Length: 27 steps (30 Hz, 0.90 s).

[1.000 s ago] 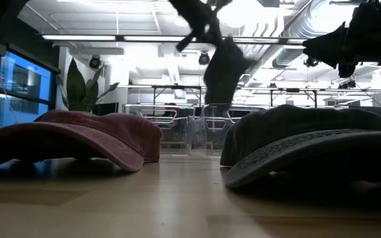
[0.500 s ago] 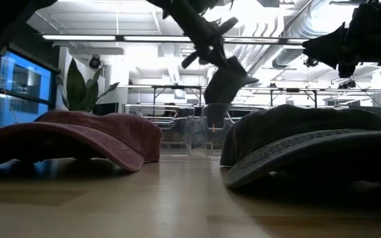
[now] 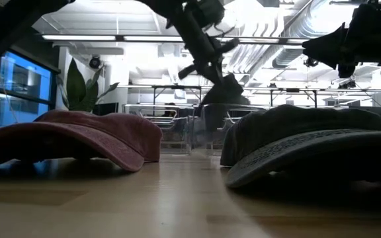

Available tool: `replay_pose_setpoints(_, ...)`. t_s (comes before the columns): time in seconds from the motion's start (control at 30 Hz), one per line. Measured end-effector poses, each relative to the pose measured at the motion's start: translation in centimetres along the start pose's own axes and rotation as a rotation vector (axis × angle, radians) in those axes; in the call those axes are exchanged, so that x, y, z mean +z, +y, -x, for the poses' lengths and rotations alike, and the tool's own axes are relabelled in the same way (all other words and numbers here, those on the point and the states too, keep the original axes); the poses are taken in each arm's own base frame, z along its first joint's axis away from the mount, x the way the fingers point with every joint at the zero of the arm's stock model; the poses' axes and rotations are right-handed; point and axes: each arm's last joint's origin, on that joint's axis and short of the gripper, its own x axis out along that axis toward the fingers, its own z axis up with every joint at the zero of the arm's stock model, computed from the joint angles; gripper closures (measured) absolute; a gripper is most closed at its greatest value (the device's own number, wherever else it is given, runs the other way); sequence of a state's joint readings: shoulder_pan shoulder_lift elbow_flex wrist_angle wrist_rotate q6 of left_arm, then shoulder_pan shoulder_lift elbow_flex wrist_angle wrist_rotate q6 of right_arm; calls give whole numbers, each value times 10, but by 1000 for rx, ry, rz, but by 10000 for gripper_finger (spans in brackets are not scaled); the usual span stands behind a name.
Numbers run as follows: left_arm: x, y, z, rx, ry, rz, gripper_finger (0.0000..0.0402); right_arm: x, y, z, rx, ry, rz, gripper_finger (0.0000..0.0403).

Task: Pick & Place hat
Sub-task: Put the left black cap into the right transparent bin

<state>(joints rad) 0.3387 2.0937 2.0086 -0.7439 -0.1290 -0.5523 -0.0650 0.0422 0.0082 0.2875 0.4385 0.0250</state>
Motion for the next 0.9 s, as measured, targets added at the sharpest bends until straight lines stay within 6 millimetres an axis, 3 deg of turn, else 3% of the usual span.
replay_pose_setpoints(0.27,-11,1,-16,27,64,-12,401,-1,0,0,-1,9,4,263)
replay_pose_setpoints(0.73,-13,1,-19,32,72,-14,400,-2,0,0,-1,16,8,263)
replay_pose_setpoints(0.9,-12,1,-19,30,71,-17,367,-2,0,0,-1,17,8,263)
